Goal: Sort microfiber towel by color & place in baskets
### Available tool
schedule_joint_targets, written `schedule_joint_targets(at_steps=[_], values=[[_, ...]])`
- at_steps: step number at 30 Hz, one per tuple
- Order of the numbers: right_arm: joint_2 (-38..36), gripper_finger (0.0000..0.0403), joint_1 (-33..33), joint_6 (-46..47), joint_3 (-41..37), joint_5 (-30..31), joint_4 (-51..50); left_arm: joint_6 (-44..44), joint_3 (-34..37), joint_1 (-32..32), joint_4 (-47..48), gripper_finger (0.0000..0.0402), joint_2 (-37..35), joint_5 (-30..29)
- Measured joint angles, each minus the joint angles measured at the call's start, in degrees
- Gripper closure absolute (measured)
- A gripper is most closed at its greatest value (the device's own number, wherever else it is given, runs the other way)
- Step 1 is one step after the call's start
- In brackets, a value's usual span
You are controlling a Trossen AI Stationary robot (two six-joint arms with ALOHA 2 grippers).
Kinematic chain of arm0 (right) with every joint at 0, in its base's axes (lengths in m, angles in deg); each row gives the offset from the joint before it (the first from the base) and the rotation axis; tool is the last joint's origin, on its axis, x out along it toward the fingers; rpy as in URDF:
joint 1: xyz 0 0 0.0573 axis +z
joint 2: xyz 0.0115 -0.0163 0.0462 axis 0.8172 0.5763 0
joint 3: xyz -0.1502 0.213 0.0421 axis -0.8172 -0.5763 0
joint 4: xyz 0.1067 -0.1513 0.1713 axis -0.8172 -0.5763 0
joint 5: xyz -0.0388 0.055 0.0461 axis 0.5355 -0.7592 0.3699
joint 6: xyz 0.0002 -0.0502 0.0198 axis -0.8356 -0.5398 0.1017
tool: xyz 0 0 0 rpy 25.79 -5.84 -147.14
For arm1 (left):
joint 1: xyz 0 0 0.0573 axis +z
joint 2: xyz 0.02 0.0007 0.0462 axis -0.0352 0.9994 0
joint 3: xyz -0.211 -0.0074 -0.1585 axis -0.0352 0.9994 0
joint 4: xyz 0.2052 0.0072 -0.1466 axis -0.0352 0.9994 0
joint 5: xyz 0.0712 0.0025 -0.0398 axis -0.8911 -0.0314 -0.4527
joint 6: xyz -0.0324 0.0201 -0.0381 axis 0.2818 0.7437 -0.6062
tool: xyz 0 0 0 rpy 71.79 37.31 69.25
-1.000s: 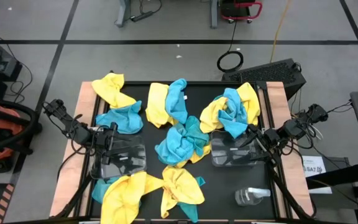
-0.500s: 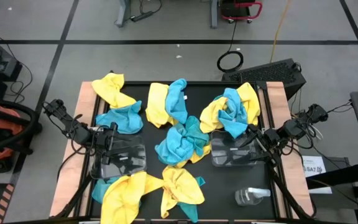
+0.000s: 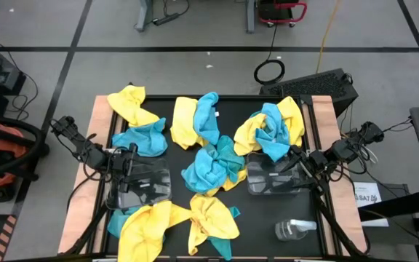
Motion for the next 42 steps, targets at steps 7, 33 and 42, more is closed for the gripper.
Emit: schedule_joint_targets(at_steps=[7, 33, 42], values=[[0.0, 0.0115, -0.01, 0.0, 0.0, 0.01, 0.0, 0.0, 0.01, 0.0, 0.0, 0.0176, 0.01, -0.01], [-0.02, 0.0115, 0.0, -0.56, 0.02, 0.07, 1.05, 0.01, 0.01, 0.0, 0.01, 0.0176, -0.01, 0.02], [-0.02, 0.0115, -0.01, -1.34, 0.0, 6.66, 2.17, -0.02, -0.01, 0.01, 0.0, 0.0176, -0.01, 0.02]])
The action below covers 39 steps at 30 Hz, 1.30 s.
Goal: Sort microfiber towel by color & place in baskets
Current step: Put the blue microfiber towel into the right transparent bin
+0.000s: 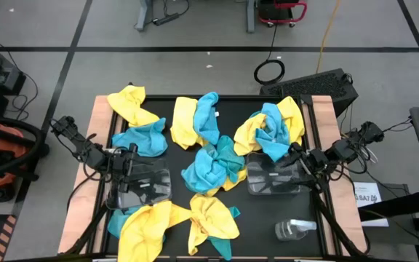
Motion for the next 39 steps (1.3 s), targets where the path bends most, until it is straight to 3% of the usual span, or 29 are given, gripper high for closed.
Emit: schedule_joint_targets(at_steps=[5, 14, 17, 22, 29, 36, 39], values=[[0.04, 0.0115, -0.03, -3.32, 0.0, 10.59, 5.18, 0.01, 0.0, 0.0, 0.01, 0.0176, 0.0, -0.02], [2.76, 0.0115, -0.28, -17.34, 0.19, 10.88, 21.94, 0.0, 0.0, 0.01, 0.02, 0.0176, 0.0, -0.02], [6.27, 0.0118, -1.15, -18.73, 3.07, 16.82, 21.3, 0.01, 0.0, -0.01, 0.02, 0.0176, 0.01, 0.0], [14.99, 0.0124, -2.96, -17.1, 13.0, 20.8, 9.08, 0.0, 0.02, 0.01, 0.02, 0.0176, 0.0, 0.0], [30.1, 0.0131, -6.89, -9.81, 33.57, 23.58, -19.74, 0.01, 0.02, -0.01, 0.0, 0.0176, 0.02, 0.0], [45.19, 0.0146, -14.58, -3.0, 47.52, 22.84, -45.89, 0.0, 0.0, -0.01, 0.02, 0.0176, 0.02, 0.0], [50.38, 0.0154, -19.48, -2.11, 49.27, 17.5, -53.9, 0.01, 0.01, 0.01, 0.0, 0.0176, 0.02, 0.0]])
